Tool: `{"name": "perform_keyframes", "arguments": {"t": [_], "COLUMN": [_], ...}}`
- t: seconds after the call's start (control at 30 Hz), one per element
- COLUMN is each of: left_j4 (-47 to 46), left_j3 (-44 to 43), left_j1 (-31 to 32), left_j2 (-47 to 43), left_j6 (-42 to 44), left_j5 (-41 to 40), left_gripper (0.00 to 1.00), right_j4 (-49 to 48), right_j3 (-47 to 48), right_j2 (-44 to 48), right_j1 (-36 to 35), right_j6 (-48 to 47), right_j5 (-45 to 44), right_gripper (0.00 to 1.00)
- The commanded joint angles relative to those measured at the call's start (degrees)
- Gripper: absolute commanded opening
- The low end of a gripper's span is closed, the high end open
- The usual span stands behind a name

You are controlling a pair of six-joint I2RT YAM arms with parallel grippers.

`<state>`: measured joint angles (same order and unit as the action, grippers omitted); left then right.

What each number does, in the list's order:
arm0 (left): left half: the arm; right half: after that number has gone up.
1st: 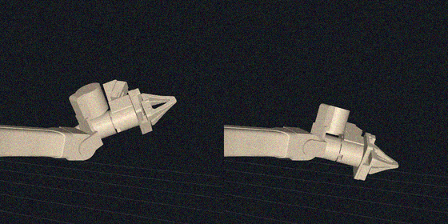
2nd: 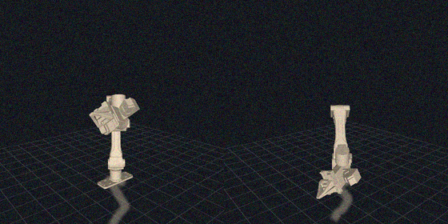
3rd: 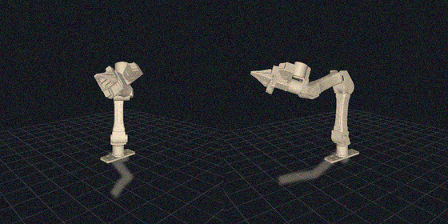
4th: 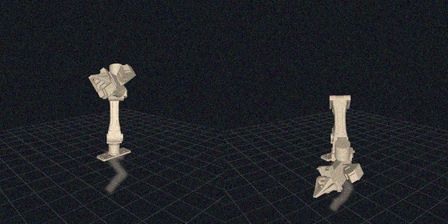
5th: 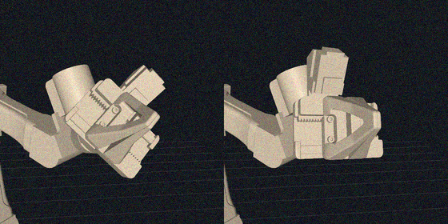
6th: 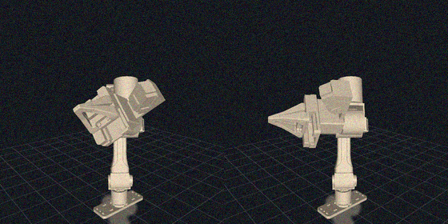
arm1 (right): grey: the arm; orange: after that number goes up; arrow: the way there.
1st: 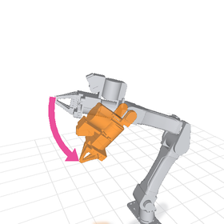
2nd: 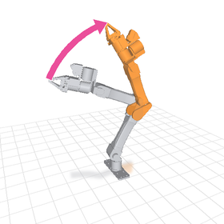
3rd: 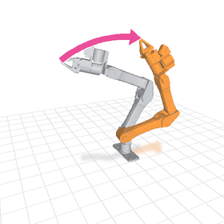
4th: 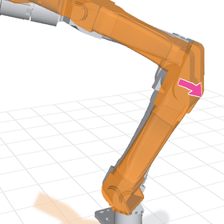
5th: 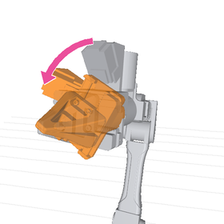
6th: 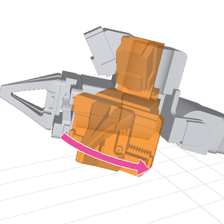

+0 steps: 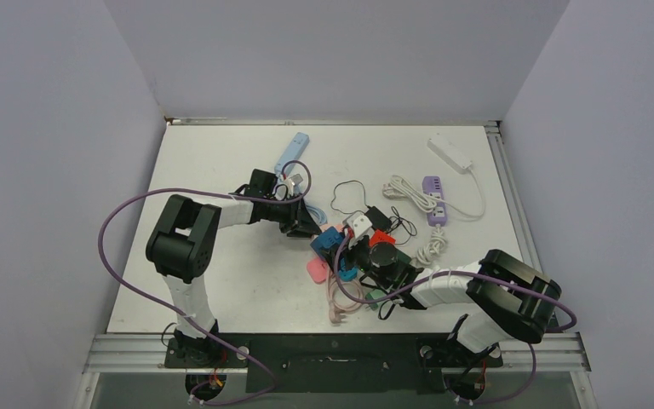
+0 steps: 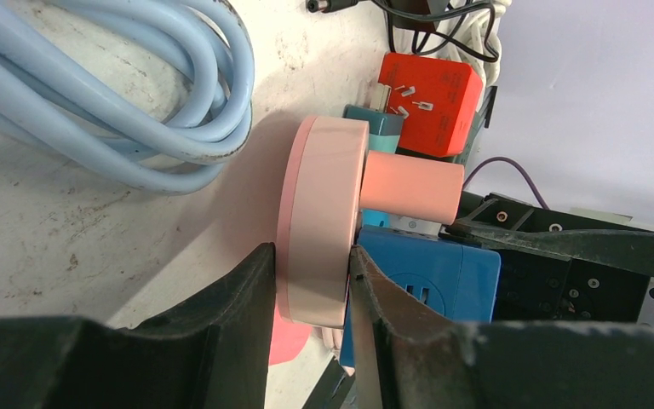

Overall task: Pull the plug off the socket
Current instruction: Remove the plug from the socket.

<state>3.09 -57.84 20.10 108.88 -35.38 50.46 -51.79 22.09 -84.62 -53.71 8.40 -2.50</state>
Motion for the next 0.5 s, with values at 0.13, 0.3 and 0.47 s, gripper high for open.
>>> {"name": "perform_keyframes", "arguments": {"t": [0.13,0.3,0.47], "left_j4": [0.3,-0.3,-0.4], "left_j3": [-0.5,-0.2,-0.1], "left_j1": [0.7,0.7,0.7], "left_j2": [-4.9,-5.5,-5.7], "left_j6": [2.6,2.8,2.8], "left_j5": [0.1,-0.4,-0.7], "left_gripper": [0.08,0.07,0.07], "right_j4": [-7.4,-10.4,-12.7], "right_j3": [0.5,-0.3,-0.6], "right_j2": [2.0,0.6,-1.1], "right_j1": [-0.1,4.2,8.8], "right_j6": [2.2,8.3,14.1], "right_j5": [-1.5,4.6,10.0], "right_gripper": [0.05,0.05,0.05]}}
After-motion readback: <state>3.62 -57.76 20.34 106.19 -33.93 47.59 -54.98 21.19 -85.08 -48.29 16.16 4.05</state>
